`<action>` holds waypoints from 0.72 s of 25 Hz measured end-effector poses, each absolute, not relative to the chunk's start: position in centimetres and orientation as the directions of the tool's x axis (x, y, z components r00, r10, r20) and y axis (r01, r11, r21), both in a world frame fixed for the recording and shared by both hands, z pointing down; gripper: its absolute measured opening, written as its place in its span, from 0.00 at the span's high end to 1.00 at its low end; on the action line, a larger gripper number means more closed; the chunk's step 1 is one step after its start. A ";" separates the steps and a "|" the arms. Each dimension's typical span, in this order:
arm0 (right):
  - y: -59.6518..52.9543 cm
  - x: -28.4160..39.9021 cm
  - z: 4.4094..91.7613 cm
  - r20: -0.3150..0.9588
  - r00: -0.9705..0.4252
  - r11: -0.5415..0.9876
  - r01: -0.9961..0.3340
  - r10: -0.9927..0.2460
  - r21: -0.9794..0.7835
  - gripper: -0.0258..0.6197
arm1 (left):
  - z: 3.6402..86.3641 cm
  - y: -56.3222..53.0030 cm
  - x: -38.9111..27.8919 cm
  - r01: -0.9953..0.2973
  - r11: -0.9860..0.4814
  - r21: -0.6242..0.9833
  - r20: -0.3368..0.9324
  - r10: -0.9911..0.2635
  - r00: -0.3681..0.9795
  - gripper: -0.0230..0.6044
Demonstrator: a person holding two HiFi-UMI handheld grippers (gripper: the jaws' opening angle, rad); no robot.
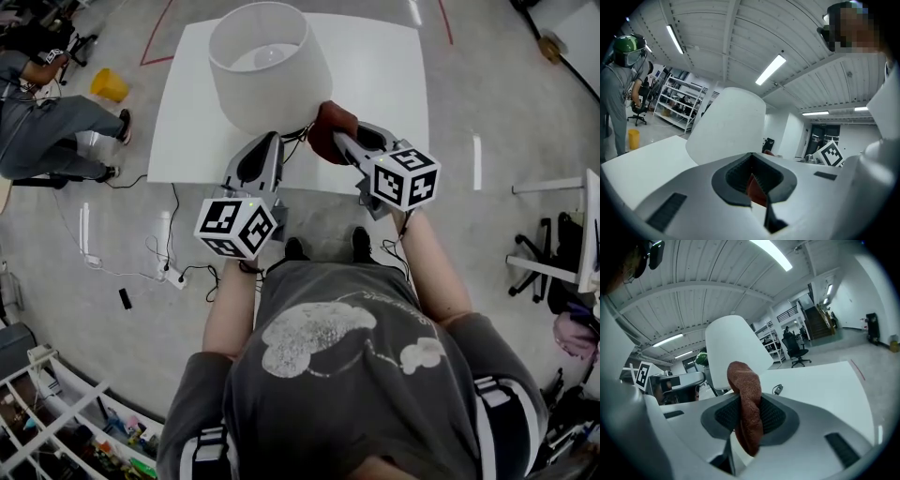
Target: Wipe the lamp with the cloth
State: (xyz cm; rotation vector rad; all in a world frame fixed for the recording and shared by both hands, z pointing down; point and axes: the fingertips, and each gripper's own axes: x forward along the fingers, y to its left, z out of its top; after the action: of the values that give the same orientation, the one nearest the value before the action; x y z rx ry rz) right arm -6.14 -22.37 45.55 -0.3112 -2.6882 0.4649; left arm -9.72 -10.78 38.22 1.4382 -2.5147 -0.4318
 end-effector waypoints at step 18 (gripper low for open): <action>-24.0 -8.8 32.0 0.079 -0.817 0.805 0.540 0.572 -0.245 0.82 | 27.9 -14.0 -8.9 -0.705 0.675 0.219 -0.151 -0.690 -0.708 0.95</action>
State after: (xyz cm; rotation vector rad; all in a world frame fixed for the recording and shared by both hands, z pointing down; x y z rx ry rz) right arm -8.83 -24.04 32.00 -0.8807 -2.8423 0.3189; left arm -8.85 -14.00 27.91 1.2192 -2.9257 -0.4208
